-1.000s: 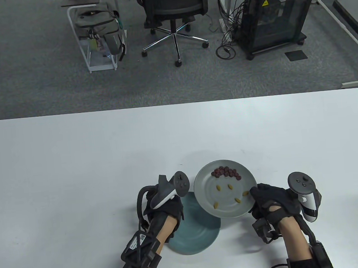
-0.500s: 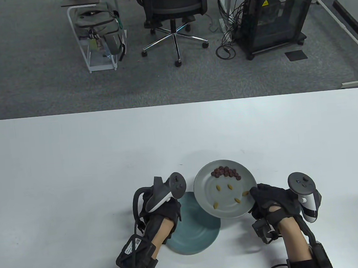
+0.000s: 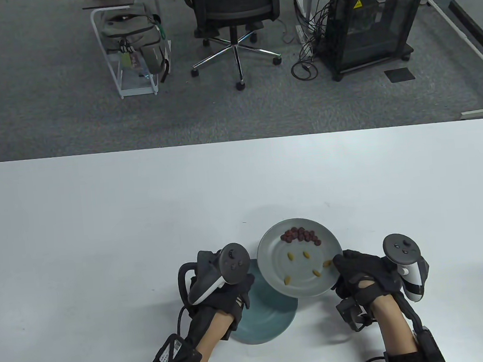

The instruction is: Pick raisins with hand pinch into plate

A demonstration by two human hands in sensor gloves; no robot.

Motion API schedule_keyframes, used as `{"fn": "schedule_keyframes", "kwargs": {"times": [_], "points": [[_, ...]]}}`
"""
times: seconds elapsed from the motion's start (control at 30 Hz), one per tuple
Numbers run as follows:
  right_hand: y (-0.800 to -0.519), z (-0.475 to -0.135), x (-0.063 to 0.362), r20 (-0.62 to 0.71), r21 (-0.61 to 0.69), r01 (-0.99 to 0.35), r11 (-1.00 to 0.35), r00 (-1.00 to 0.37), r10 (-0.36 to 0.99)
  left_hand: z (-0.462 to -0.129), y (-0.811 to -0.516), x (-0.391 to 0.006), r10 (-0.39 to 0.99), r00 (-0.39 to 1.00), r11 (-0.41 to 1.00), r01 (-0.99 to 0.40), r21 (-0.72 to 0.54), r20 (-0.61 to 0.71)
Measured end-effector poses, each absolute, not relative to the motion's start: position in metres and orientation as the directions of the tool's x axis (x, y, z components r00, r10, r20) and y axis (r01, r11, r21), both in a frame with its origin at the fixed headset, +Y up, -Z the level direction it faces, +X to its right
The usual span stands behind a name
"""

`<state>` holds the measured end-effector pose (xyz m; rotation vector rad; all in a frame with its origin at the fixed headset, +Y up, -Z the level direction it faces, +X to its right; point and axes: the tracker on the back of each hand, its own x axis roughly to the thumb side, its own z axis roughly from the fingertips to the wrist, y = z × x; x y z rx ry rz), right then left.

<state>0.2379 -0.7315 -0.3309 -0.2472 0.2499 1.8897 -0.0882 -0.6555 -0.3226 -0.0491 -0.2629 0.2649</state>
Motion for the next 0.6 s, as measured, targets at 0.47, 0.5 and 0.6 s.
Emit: {"fn": "schedule_keyframes", "kwargs": {"times": [0.47, 0.5, 0.6], "points": [[-0.730, -0.328, 0.221, -0.268, 0.091, -0.943, -0.319, -0.332, 0.904, -0.306, -0.663, -0.072, 0.314, 0.895, 0.949, -0.300, -0.095, 0.317], [-0.730, -0.328, 0.219, -0.267, 0.093, -0.944, -0.317, -0.330, 0.905, -0.306, -0.664, -0.071, 0.315, 0.894, 0.949, -0.300, -0.096, 0.319], [-0.730, -0.327, 0.215, -0.266, 0.103, -0.946, -0.309, -0.325, 0.907, -0.306, -0.667, -0.070, 0.309, 0.898, 0.951, -0.296, -0.089, 0.314]]}}
